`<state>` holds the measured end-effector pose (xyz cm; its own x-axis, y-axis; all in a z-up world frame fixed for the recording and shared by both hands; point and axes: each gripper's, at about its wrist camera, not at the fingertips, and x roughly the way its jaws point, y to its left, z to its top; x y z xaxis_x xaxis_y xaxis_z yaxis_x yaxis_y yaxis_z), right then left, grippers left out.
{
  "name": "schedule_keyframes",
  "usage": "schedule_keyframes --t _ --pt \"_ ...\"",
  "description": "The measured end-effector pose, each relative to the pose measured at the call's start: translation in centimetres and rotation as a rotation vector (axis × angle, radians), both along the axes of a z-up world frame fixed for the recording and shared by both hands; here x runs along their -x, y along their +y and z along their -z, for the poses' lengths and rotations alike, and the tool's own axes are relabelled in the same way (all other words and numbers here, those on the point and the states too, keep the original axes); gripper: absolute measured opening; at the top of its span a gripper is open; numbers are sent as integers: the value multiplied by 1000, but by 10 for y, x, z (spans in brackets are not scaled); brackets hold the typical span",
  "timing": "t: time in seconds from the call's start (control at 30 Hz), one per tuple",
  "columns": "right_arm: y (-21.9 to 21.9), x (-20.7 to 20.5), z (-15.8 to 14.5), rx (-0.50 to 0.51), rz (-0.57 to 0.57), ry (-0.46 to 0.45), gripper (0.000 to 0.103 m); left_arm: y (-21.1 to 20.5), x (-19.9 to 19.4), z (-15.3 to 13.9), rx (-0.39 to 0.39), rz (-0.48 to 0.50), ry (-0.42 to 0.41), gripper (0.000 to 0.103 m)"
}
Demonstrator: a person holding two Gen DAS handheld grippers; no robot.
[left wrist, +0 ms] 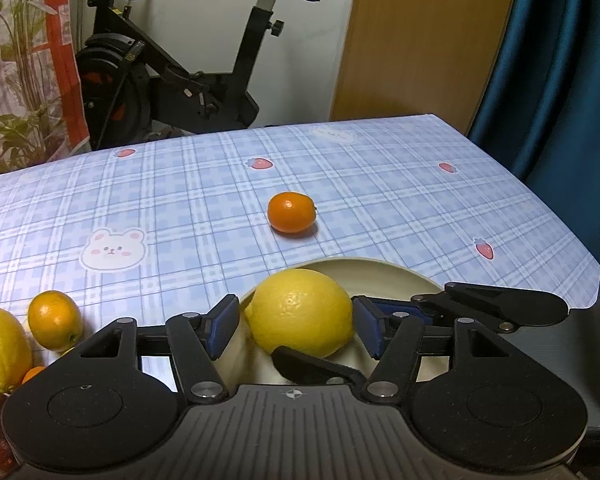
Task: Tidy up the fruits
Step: 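Carry the lemon with the right gripper onto the cream plate, then open the right gripper and lift away from the lemon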
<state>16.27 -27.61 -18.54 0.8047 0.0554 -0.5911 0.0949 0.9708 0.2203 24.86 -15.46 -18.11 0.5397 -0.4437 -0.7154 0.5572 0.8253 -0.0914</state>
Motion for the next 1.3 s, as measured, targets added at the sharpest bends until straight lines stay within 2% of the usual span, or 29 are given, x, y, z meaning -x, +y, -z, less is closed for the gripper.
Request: schedule_keyframes --t 0.63,0.97,1.17,1.3 --pt "12 22 -18 69 37 -13 64 56 24 -26 77 -159 -31 65" --pt "34 42 -31 85 -6 -74 64 112 45 -48 94 -235 -63 65" --pt "50 53 -37 49 -57 -137 64 148 61 -58 77 -287 -73 65" --pt "61 55 -37 43 -91 -147 64 173 73 -63 85 -343 -84 65"
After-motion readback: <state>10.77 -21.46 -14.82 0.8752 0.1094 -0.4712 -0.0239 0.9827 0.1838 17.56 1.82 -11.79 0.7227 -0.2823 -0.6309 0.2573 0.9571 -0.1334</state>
